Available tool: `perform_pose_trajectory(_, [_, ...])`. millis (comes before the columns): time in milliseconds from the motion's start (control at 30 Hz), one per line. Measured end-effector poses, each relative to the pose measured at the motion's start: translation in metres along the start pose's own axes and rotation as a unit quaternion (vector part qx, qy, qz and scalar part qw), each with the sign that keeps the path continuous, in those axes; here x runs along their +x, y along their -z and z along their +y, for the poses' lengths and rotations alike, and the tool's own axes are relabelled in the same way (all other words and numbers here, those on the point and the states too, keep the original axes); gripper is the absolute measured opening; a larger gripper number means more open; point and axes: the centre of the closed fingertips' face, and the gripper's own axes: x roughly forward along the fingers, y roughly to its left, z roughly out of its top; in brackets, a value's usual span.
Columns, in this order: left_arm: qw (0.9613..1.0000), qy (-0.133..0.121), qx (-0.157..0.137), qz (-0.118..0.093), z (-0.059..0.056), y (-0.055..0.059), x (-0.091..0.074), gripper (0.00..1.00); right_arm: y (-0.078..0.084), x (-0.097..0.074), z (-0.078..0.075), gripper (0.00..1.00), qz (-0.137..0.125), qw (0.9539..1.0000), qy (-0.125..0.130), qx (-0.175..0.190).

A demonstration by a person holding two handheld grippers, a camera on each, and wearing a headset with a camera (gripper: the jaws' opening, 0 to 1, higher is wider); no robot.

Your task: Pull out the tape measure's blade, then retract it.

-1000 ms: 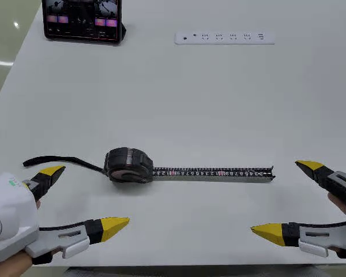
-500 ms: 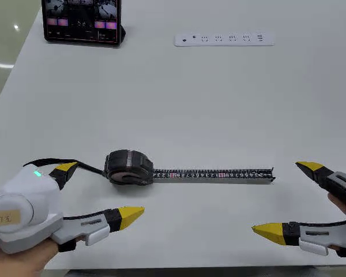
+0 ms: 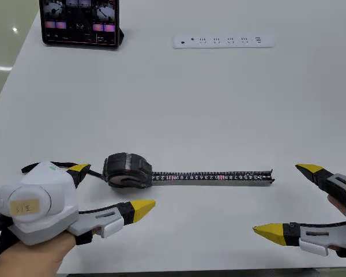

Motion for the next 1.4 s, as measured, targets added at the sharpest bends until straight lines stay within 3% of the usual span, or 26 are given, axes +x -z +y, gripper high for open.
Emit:
perform_pose_trajectory(467, [0.9998,0.016,-0.013,0.006,-0.012,-0.002,0.015,0.93,-0.001,0.001,-0.002,0.97,-0.003,1.0000,0.002,0.000])
perform_pose_trajectory(733, [0.9997,0.005,-0.022,0.003,-0.012,-0.003,0.016,0.92,-0.001,0.000,-0.004,0.94,-0.001,1.0000,0.003,-0.003])
perform_pose_trajectory(1067, [0.9985,-0.033,-0.043,-0.005,-0.005,-0.004,0.019,0.85,0.002,-0.001,-0.021,0.76,0.018,0.9994,-0.012,-0.028])
perform_pose_trajectory(1400, [0.9967,-0.060,-0.054,-0.007,0.001,-0.002,0.023,0.79,0.006,0.001,-0.038,0.57,0.047,0.9958,-0.039,-0.068])
